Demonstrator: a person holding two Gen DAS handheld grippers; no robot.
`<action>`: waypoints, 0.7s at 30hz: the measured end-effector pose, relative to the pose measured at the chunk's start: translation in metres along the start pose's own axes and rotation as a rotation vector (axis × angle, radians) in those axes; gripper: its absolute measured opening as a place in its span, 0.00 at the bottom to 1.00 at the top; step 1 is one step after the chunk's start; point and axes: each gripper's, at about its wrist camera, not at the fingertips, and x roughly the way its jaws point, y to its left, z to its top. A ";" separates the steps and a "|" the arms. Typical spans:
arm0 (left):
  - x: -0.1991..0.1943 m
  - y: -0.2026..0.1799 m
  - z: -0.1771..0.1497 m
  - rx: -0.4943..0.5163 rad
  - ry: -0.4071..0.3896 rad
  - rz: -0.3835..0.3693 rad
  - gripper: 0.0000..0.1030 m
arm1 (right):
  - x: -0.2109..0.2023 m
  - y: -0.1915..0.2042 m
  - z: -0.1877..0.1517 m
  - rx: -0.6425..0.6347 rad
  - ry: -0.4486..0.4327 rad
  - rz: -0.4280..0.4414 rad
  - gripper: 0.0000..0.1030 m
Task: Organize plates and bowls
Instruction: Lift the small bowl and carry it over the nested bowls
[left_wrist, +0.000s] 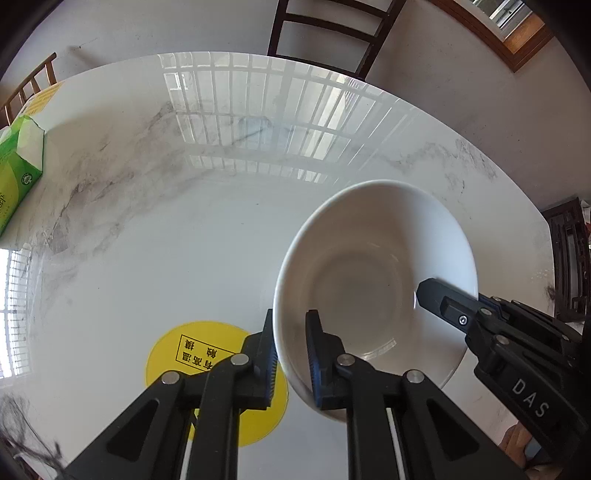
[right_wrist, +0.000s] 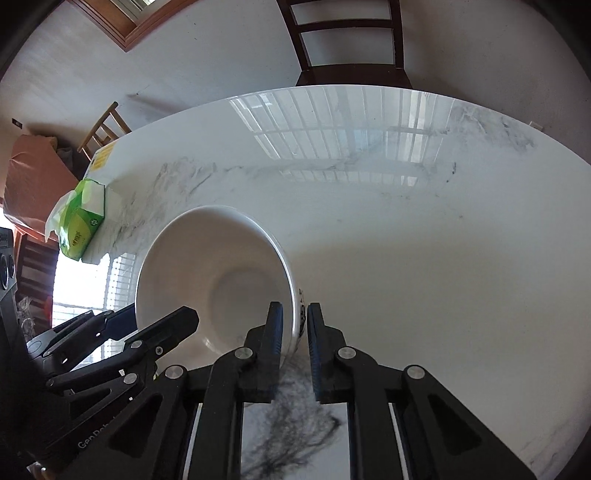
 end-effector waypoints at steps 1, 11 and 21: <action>-0.004 -0.003 -0.004 0.016 -0.016 0.008 0.13 | 0.000 0.002 -0.003 -0.016 -0.004 -0.002 0.08; -0.075 -0.033 -0.075 0.053 0.016 -0.012 0.17 | -0.053 -0.007 -0.046 0.024 0.038 0.081 0.08; -0.155 -0.047 -0.179 0.079 0.037 -0.063 0.18 | -0.148 0.020 -0.143 -0.049 0.024 0.049 0.09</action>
